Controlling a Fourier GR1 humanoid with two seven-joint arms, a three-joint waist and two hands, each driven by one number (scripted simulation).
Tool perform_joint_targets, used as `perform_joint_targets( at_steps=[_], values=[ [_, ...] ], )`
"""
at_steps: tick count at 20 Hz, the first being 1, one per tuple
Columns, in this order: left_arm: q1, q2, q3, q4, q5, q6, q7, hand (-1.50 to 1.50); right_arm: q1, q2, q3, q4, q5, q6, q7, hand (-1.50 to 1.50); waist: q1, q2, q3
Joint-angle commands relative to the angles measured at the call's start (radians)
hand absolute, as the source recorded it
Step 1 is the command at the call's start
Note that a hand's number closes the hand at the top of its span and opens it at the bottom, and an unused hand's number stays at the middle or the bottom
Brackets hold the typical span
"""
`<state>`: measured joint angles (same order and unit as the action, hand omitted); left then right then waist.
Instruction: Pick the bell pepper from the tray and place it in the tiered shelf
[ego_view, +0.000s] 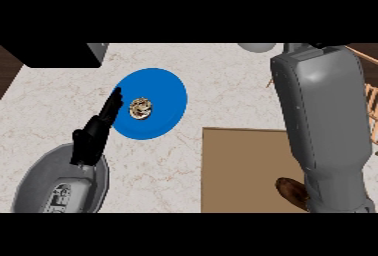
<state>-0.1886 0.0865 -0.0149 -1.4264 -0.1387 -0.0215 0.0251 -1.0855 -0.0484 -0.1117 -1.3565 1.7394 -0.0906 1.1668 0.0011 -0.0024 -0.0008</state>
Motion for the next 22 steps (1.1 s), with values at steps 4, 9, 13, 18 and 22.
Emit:
perform_joint_targets(
  at_steps=[4,9,13,18,22],
  values=[
    [-0.038,-0.034,-0.012,0.059,-0.025,0.030,-0.017,0.00,-0.025,-0.066,-0.084,-0.028,0.029,0.080,0.036,1.50,-0.006,0.002,0.000],
    [0.054,-0.020,-0.026,-0.026,-0.021,0.009,-0.020,0.00,0.037,-0.070,-0.089,-0.027,0.068,0.081,0.000,1.50,0.002,0.001,0.001],
    [0.021,-0.066,-0.054,-0.006,-0.056,0.056,-0.019,0.00,0.028,-0.162,-0.145,0.024,0.038,0.073,-0.109,1.50,0.000,0.002,0.001],
    [-0.012,0.032,0.045,0.055,0.015,-0.029,-0.061,0.00,0.067,-0.203,-0.160,0.085,0.053,0.006,-0.128,1.50,0.002,0.004,0.001],
    [0.010,0.006,0.011,-0.042,0.018,-0.031,0.022,0.00,0.086,-0.245,-0.161,0.259,0.042,-0.157,-0.202,1.50,0.017,0.007,0.001]
  ],
)
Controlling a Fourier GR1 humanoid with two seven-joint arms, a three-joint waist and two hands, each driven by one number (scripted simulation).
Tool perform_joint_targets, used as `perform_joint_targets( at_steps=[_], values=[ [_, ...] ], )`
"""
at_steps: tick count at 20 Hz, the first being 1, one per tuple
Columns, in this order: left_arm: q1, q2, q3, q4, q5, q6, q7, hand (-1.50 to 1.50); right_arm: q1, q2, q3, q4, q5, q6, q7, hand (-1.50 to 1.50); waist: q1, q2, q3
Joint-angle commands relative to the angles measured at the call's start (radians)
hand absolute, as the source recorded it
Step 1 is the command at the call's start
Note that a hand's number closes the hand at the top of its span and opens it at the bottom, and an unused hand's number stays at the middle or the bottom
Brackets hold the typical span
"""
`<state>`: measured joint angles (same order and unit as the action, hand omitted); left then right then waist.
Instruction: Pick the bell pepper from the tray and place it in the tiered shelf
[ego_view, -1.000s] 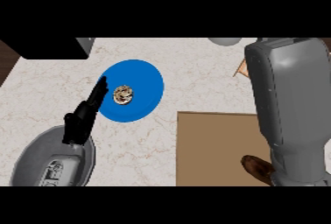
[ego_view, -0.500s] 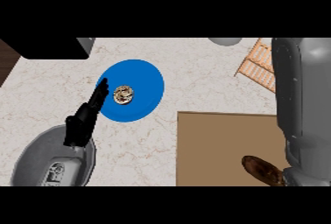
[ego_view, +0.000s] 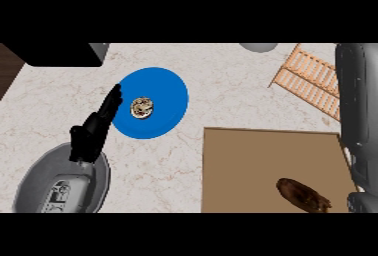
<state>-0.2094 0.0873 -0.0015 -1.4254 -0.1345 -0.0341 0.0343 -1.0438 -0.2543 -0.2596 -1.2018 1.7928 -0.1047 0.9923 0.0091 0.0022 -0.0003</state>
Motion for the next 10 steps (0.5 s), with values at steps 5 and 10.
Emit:
perform_joint_targets(
  at_steps=[5,10],
  values=[
    [0.066,-0.017,-0.022,0.022,-0.029,0.015,-0.093,0.00,0.036,-0.075,-0.072,0.160,-0.039,-0.284,0.009,1.50,0.006,0.004,0.000],
    [-0.018,-0.008,-0.006,-0.002,-0.023,0.017,0.000,0.00,0.025,-0.088,-0.127,0.092,-0.220,-0.426,-0.115,1.50,0.000,0.001,0.001]
  ],
)
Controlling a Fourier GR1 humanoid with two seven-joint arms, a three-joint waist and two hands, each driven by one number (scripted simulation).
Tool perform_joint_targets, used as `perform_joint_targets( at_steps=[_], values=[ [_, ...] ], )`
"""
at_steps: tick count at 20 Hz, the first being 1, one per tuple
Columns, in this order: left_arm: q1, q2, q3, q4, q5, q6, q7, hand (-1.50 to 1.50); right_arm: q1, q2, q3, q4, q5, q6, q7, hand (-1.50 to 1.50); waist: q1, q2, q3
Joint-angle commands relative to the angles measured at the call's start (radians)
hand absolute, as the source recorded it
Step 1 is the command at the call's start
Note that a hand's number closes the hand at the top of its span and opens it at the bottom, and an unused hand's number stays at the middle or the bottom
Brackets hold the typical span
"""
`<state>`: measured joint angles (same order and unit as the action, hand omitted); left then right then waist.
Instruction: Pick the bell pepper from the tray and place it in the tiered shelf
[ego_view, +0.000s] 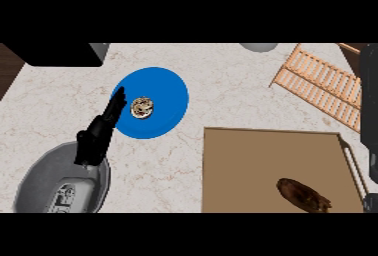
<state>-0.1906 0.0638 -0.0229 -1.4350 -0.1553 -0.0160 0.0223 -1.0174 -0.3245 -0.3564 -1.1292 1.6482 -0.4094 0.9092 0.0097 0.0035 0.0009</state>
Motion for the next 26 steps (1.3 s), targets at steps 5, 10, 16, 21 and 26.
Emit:
perform_joint_targets(
  at_steps=[5,10,16,21,26],
  values=[
    [-0.022,-0.003,0.007,0.026,-0.009,0.009,0.006,0.00,0.013,-0.042,-0.041,0.099,-0.117,-0.213,-0.056,1.50,-0.001,-0.001,-0.001],
    [-0.005,-0.015,-0.016,0.022,-0.036,0.020,-0.005,0.00,0.087,-0.078,-0.047,0.066,-0.212,-0.224,-0.133,1.50,-0.009,-0.003,-0.001],
    [0.057,-0.004,-0.013,-0.057,-0.014,0.003,0.010,0.00,0.138,-0.062,-0.072,0.029,0.071,-0.060,0.183,-1.50,-0.008,-0.007,-0.001],
    [-0.020,0.006,0.018,0.005,-0.008,0.001,0.025,0.00,0.209,-0.019,-0.070,-0.132,0.019,-0.082,0.176,-1.50,-0.017,-0.006,-0.001],
    [0.035,0.008,0.005,-0.028,-0.006,-0.011,0.010,0.00,0.167,-0.029,-0.106,-0.116,-0.068,-0.176,0.141,-1.50,-0.006,-0.004,-0.001]
  ],
)
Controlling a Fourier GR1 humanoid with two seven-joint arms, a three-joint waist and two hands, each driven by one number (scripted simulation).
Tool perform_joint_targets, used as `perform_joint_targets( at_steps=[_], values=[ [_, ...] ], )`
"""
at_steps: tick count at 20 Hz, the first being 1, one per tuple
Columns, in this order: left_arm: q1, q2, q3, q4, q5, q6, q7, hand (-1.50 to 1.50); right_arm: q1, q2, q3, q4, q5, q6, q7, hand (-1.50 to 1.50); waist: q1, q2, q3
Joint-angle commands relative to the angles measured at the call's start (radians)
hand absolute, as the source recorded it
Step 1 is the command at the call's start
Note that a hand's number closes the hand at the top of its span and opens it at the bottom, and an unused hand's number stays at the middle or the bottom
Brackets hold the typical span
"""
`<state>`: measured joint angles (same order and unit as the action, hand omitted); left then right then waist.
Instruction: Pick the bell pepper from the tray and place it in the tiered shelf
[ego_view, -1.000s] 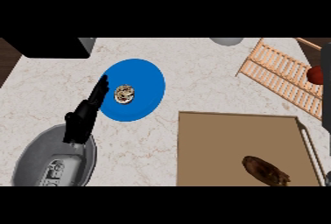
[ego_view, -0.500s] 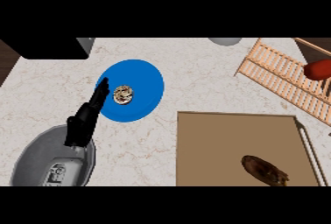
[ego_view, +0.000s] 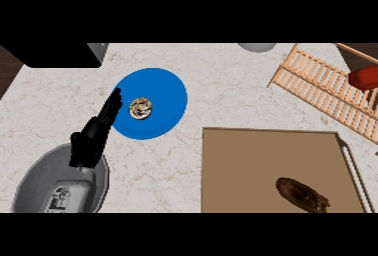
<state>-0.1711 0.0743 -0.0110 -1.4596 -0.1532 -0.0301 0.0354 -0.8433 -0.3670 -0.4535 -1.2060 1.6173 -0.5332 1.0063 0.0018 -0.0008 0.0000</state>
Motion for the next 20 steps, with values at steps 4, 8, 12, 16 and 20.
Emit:
perform_joint_targets(
  at_steps=[4,8,12,16,20],
  values=[
    [0.017,-0.008,0.003,0.018,-0.002,0.004,-0.032,0.00,-0.010,0.017,0.020,-0.115,-0.127,0.003,-0.002,-1.50,0.001,0.000,0.000],
    [-0.009,-0.006,0.004,-0.004,-0.003,0.006,0.007,0.00,-0.040,-0.060,-0.003,-0.158,-0.213,0.045,-0.042,-1.50,-0.003,-0.001,0.000],
    [0.016,-0.013,-0.017,0.006,-0.030,0.017,-0.023,0.00,-0.075,-0.048,-0.016,-0.206,-0.182,-0.077,-0.001,-1.50,0.001,-0.001,0.000],
    [0.031,0.017,0.024,-0.006,0.027,-0.029,-0.018,0.00,-0.070,-0.040,-0.045,-0.404,-0.105,-0.027,0.079,-1.50,-0.007,-0.006,-0.001],
    [0.022,-0.031,-0.014,0.006,-0.031,0.037,-0.022,0.00,-0.028,-0.039,-0.094,-0.615,-0.092,0.156,0.144,-1.50,-0.022,-0.009,-0.001]
  ],
)
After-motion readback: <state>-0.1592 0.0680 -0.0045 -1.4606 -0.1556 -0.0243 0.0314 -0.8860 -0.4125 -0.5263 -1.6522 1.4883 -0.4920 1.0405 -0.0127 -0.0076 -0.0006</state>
